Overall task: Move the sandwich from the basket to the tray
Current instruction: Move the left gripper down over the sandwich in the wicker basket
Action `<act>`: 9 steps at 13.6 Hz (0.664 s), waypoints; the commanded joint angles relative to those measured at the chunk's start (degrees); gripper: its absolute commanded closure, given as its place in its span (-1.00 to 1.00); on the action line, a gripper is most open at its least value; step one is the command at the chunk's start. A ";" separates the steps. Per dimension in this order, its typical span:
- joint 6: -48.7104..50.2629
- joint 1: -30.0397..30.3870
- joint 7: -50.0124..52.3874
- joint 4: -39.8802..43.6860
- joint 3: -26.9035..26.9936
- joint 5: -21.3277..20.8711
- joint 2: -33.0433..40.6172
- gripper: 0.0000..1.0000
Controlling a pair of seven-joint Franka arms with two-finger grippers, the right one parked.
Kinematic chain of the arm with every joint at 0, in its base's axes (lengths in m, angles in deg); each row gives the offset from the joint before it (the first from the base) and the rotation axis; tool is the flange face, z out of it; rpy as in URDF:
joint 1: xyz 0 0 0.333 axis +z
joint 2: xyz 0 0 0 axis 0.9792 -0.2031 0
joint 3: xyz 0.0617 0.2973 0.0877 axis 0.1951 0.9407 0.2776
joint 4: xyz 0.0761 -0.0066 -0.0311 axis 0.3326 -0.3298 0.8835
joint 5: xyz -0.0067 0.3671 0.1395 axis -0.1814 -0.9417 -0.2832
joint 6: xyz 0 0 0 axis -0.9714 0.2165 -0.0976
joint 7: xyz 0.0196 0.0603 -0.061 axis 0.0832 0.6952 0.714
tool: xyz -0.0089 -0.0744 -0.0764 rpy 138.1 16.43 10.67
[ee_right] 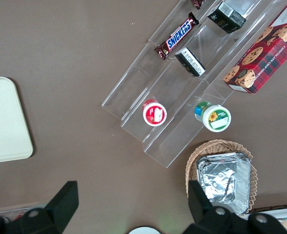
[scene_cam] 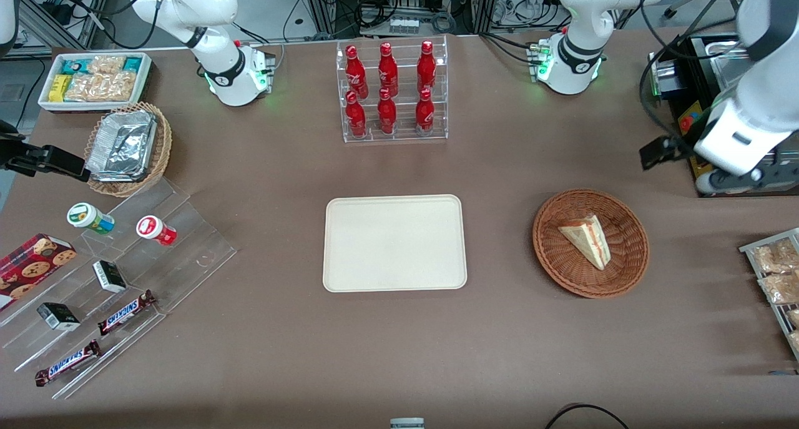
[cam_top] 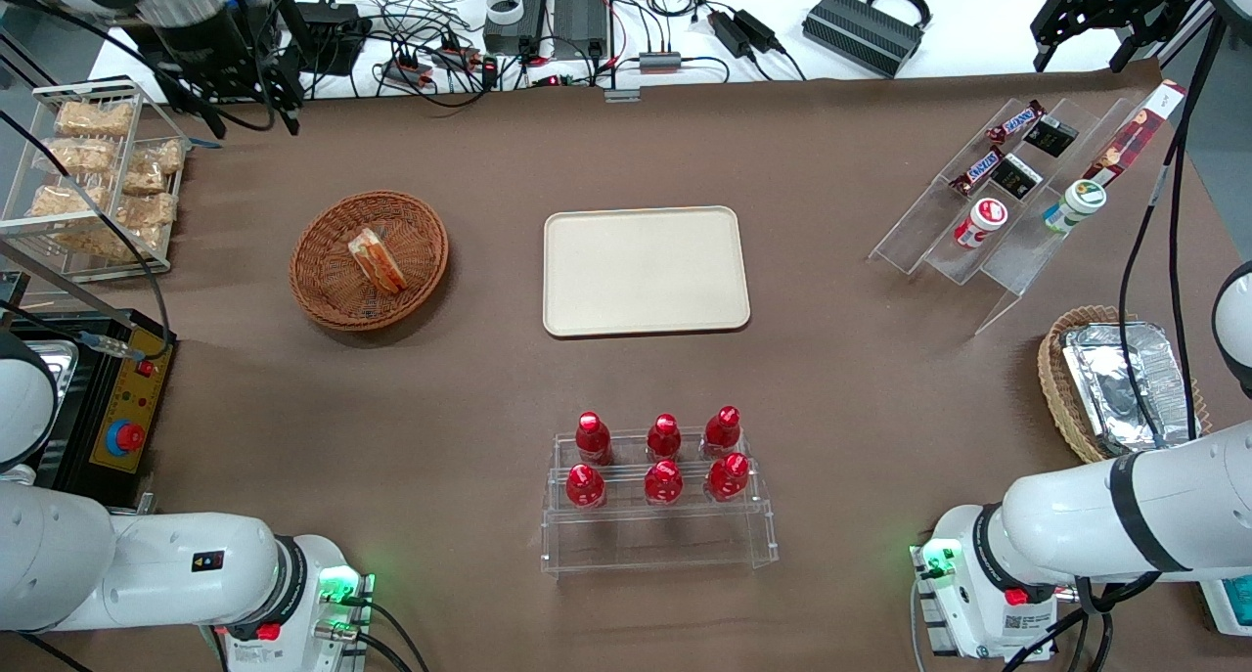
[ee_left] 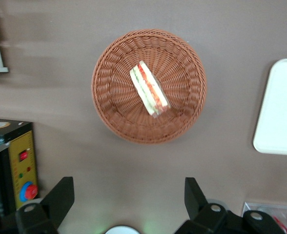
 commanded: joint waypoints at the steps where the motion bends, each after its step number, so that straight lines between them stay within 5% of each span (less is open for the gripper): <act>1: -9.06 -0.14 6.06 -7.75 0.00 -0.90 0.13 -1.00; 6: -21.74 -0.23 23.11 -15.41 -0.35 -0.91 -3.82 -1.00; 9: -26.57 -0.32 24.01 -19.28 -0.35 -0.99 -5.40 -1.00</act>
